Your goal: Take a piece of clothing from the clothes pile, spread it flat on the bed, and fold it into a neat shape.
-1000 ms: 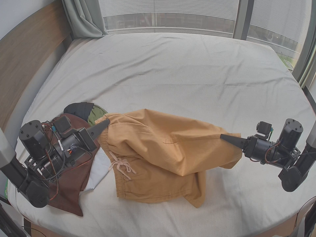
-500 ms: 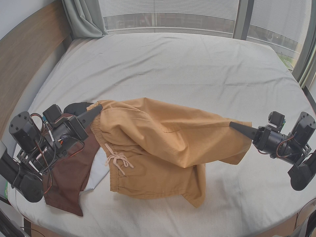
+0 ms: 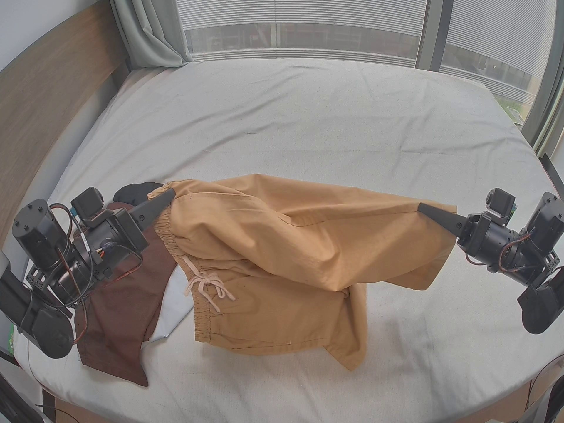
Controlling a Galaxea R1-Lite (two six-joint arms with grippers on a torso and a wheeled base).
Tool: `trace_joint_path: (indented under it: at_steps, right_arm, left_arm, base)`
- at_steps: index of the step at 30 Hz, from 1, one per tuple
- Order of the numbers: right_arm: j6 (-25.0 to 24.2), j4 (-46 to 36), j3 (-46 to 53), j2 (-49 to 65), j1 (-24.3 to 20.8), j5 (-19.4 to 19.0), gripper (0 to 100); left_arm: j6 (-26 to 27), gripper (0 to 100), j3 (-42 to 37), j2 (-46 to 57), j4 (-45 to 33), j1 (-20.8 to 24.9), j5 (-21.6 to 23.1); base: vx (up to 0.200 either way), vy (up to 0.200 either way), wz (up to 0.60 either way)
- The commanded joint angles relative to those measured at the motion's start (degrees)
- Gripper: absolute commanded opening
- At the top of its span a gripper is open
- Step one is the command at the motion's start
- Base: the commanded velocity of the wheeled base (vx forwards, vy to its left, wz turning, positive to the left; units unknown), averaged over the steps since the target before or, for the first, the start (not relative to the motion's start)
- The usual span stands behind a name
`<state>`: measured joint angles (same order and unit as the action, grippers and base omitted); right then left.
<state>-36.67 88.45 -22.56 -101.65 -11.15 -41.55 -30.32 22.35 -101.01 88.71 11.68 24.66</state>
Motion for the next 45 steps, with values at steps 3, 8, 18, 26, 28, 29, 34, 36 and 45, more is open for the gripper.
trace_joint_path:
  at_steps: [3, 8, 18, 26, 28, 29, 34, 36, 45]
  right_arm:
    - [0.02, 0.05, -0.81, -0.31, 0.52, 0.06, 0]
    - [0.02, 0.05, -1.25, -0.48, 1.22, 0.06, 0]
    - [-0.16, 0.05, -2.66, -0.57, 2.37, 0.24, 0]
    - [-1.74, 0.05, -3.71, -0.66, 3.77, 0.32, 0]
    - [-1.74, 0.05, -3.98, -0.84, 4.3, 0.32, 0]
    - [-1.83, 0.05, -4.07, -0.84, 4.39, 0.32, 0]
    - [-1.83, 0.05, -4.15, -1.1, 5.09, 0.32, 0]
    - [-1.83, 0.05, -4.24, -1.45, 5.18, 0.32, 0]
    - [-1.83, 0.05, -4.51, -1.45, 5.88, 0.32, 0]
  left_arm:
    - [-0.18, 0, -0.28, -0.41, 0.06, -1.75, 0.39]
    - [-0.09, 0, -0.28, -0.33, -0.03, -2.36, 1.27]
    - [-0.09, 0, -0.28, -0.5, -0.03, -2.36, 1.27]
    - [0.08, 0, -0.2, -1.29, 0.06, -2.36, 1.27]
    - [0.08, 0, -0.2, -1.56, -0.03, -2.45, 1.18]
    - [0.08, 0, -0.2, -1.65, 0.06, -2.45, 1.27]
    - [0.08, 0, -0.2, -2.26, 0.06, -2.45, 1.18]
    - [0.08, 0, -0.11, -2.35, 0.06, -2.54, 1.18]
    - [0.26, 0, 0.07, -3.14, 0.06, -3.5, 1.18]
  base:
    - [0.0, 0.0, 0.0]
    - [0.0, 0.0, 0.0]
    - [0.0, 0.0, 0.0]
    - [0.0, 0.0, 0.0]
    - [0.0, 0.0, 0.0]
    - [0.0, 0.0, 0.0]
    - [0.0, 0.0, 0.0]
    - [0.0, 0.0, 0.0]
    - [0.0, 0.0, 0.0]
